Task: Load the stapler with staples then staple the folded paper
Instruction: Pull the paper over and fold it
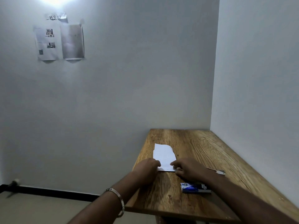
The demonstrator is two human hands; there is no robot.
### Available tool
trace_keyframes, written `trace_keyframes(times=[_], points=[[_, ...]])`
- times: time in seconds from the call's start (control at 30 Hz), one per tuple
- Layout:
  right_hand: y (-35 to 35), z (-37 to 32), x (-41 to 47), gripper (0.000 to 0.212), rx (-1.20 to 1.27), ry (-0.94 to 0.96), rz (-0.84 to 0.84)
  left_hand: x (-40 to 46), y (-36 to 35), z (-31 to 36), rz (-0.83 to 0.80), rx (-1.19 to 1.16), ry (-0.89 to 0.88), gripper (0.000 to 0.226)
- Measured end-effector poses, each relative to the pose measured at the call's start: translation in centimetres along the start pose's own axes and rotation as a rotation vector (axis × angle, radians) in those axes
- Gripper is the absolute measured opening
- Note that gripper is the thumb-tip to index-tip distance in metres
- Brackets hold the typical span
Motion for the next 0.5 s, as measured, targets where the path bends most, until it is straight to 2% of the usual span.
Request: trace_keyframes(times=[0.2, 0.5], points=[[0.1, 0.5, 0.1, 0.035, 0.002, -0.003, 0.062, -0.2, 0.3, -1.0, 0.059, -0.097, -0.019, 0.035], [-0.3, 0.9, 0.0, 0.026, -0.007, 0.013, 0.053, -0.3, 0.6, -1.2, 0.08, -0.138, -0.054, 0.028]])
Point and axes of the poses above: each hand's wrist, its own x-axis towards the middle knuckle, its own y-axis out of the back of the hand, z = x × y, the point moved 8 cm from there along x, towards the middle knuckle, and after that the axes turned 12 degrees about -x, right-handed, at the moved point
